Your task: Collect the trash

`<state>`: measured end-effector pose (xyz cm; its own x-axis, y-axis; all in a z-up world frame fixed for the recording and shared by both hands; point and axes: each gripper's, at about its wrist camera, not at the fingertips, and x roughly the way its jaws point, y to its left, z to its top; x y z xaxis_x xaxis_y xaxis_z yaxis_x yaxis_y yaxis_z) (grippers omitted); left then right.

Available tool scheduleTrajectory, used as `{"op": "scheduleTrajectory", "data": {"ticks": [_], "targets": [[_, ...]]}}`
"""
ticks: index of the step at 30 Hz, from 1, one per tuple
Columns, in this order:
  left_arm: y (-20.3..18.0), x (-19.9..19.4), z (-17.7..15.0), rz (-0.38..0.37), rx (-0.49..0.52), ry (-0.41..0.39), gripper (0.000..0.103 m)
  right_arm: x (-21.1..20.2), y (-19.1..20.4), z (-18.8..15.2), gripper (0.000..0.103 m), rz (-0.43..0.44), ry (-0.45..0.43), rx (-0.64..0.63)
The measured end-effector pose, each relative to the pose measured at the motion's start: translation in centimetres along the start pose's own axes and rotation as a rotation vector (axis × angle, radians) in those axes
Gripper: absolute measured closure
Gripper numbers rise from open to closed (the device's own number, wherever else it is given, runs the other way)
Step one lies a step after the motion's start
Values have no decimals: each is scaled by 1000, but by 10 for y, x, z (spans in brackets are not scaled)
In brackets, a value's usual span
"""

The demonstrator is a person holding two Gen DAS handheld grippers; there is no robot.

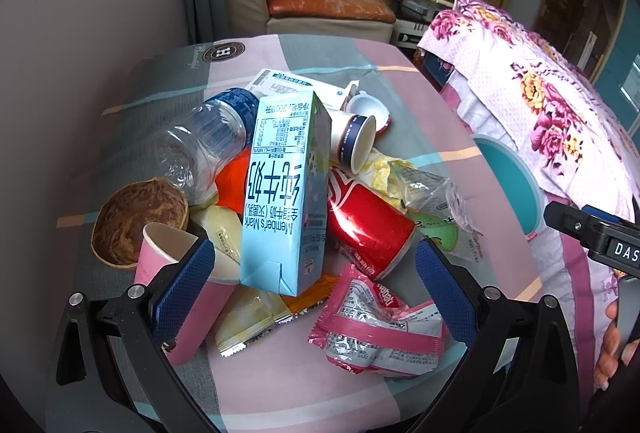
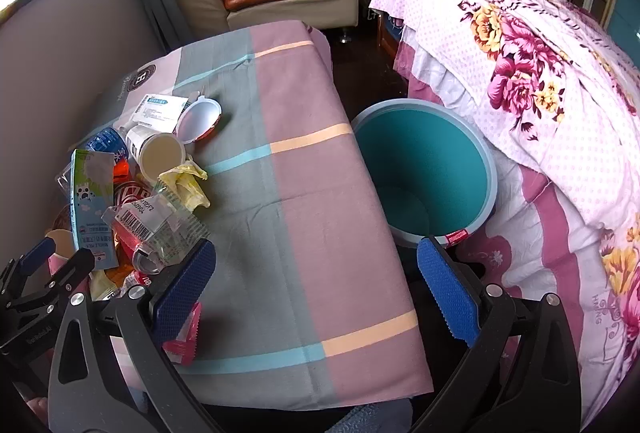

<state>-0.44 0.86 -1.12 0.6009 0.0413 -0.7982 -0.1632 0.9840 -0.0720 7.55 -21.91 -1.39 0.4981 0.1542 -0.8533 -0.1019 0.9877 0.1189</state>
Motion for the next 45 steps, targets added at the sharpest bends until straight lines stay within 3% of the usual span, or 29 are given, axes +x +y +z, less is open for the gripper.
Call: {"op": "scheduleTrajectory", "data": {"ticks": [13, 20, 25, 28, 31, 34, 37, 45], "targets": [[24, -6, -2, -25, 1, -12, 3, -4, 25, 6, 6, 4, 18, -44], [75, -34, -7, -42, -29, -33, 3, -12, 60, 13, 6, 61, 17, -114], [113, -34, -18, -48, -66, 17, 3, -9, 81, 14, 6, 89, 33, -163], [136, -41, -22, -151, -119, 9, 3, -6, 90, 15, 6, 116, 51, -177], [138, -43, -21, -196, -105, -37, 3, -4, 96, 17, 6, 120, 52, -188], [134, -28, -18, -150, -72, -54, 3, -2, 102, 18, 6, 121, 52, -193], [137, -20, -14, -214, -105, -24, 4, -4, 105, 20, 6, 114, 48, -206], [137, -61, -1, -196, -82, -133, 4, 2, 121, 29, 6, 140, 60, -227]]}}
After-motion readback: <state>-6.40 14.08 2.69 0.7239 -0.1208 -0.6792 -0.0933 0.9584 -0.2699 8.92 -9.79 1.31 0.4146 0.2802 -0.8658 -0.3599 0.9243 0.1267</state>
